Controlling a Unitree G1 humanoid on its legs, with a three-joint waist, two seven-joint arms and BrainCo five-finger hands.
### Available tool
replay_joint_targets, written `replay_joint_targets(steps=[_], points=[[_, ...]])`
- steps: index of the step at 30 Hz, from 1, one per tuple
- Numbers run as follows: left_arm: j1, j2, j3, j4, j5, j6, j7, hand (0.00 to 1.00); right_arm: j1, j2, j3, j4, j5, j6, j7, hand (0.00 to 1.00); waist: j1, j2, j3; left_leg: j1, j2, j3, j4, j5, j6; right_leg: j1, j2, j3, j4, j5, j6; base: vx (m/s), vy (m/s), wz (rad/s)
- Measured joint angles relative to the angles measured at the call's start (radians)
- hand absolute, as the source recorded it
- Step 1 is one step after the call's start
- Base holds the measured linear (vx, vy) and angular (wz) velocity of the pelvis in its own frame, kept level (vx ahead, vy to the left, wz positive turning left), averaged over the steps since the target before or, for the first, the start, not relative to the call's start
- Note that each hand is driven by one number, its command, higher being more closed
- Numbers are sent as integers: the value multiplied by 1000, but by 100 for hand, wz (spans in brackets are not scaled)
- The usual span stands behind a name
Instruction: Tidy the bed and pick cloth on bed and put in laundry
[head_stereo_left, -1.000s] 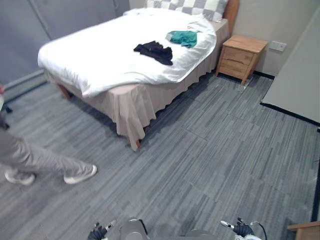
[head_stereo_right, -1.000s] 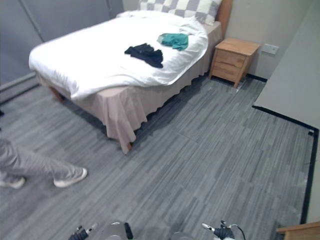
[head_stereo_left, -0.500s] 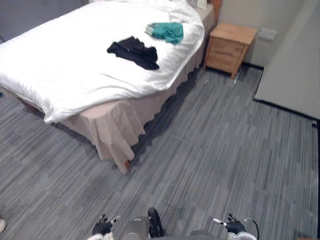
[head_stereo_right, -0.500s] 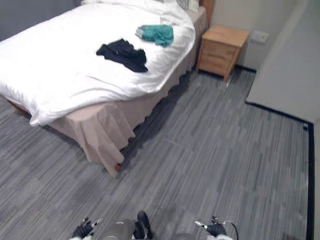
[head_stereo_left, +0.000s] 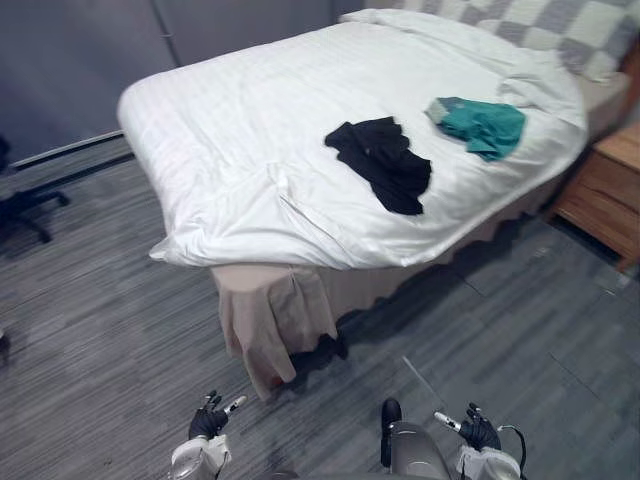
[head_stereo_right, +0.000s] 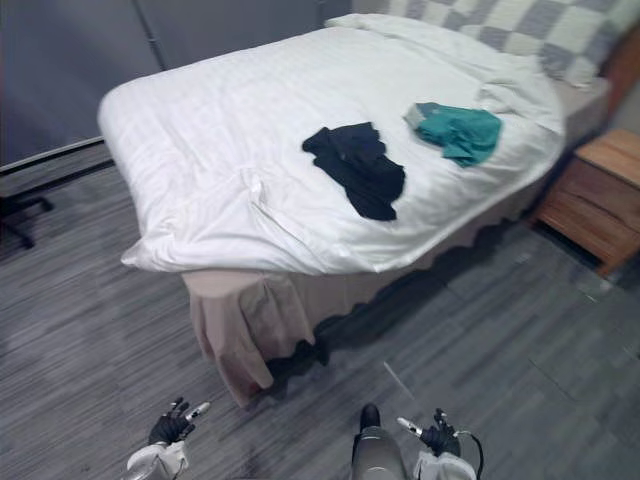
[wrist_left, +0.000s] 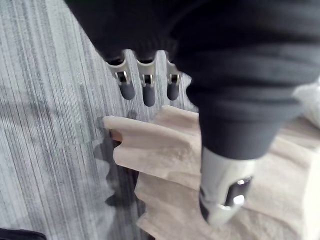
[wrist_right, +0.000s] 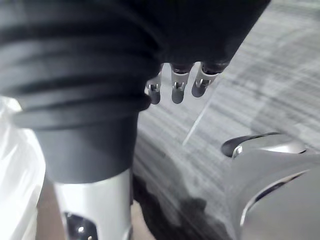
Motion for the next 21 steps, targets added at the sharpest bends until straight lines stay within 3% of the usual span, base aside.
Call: replay_joint_targets(steps=[2, 3, 4, 5, 7, 10, 13, 14, 15, 16, 17, 19, 21], points=[[-8, 22, 4, -109, -35, -11, 21, 0, 2, -7, -13, 1, -1, -11, 2, 0, 6, 18, -11, -11, -49, 41, -232, 98, 16, 24, 4, -36, -25, 3, 5, 319, -40, 55], [-28, 67, 15, -189, -42, -34, 44, 0, 2, -11, -17, 20, 1, -19, -3, 0, 7, 19, -24, 7, -71, 50, -319, 134, -23, 26, 5, -39, -19, 4, 9, 338, -9, 53], [-55, 124, 17, -276, -31, -53, 76, 0, 9, -2, -14, 33, 3, -20, -7, 0, 7, 6, -33, 34, -95, 49, -391, 161, -24, 26, 1, -43, -19, 4, 9, 338, 2, 48], [-65, 145, 17, -307, -23, -65, 88, 0, 13, 1, -14, 35, 4, -20, -11, 0, 10, 2, -36, 41, -100, 48, -412, 169, -30, 25, 0, -45, -20, 4, 9, 291, 20, 35], [-118, 272, 18, -506, 50, -125, 161, 0, 19, 4, -14, 76, 9, -31, -28, 0, 25, -17, -66, 64, -122, 49, -497, 202, -40, 25, -2, -45, -36, 4, 9, 241, 33, 18], [-198, 370, 0, -666, 94, -169, 162, 0, 45, 3, -13, 81, 10, -42, -36, 0, 27, -22, -96, 90, -136, 53, -519, 205, -44, 56, -5, -37, -45, 8, 3, 201, 27, 13], [-280, 441, -72, -707, 99, -215, 115, 0, 59, 1, -7, 100, 7, -40, -40, 0, 25, -23, -132, 117, -134, 61, -528, 206, -46, 66, -9, -20, -20, 10, 1, 192, 30, 11], [-327, 457, -116, -694, 99, -225, 83, 0, 54, -6, -4, 103, 6, -35, -38, 0, 18, 1, -119, 129, -105, 74, -500, 207, -46, -16, -15, -4, 157, 1, -27, 110, -30, -4], [-366, 463, -144, -676, 100, -226, 64, 0, 55, -9, -6, 98, 8, -31, -36, 0, -4, 32, -117, 138, -64, 79, -492, 208, -48, -45, 40, 29, 93, -62, -6, 150, -37, -2], [-387, 473, -154, -666, 101, -225, 54, 0, 56, -7, -3, 98, 6, -27, -35, 0, -9, 19, -122, 147, -61, 83, -496, 215, -59, -30, 65, 40, -42, -9, -23, 178, -133, -7], [-445, 531, -207, -641, 120, -220, 28, 0, 60, 6, -3, 106, 1, -18, -33, 0, -16, -53, -129, 162, -106, 111, -503, 214, -71, -32, 41, 44, -131, 120, -45, 188, -117, -25], [-466, 535, -255, -607, 128, -216, 11, 0, 62, -2, -5, 116, 0, -18, -34, 0, -23, -46, -142, 164, -99, 133, -517, 213, -72, -34, 54, 57, -157, 121, -45, 132, -73, -29], [-540, 525, -400, -474, 182, -158, -32, 0, 56, -43, -5, 114, 0, -18, -36, 0, -54, -6, -111, 171, -102, 164, -546, 213, -72, -43, 69, 75, -178, 133, -46, 8, -10, -22]])
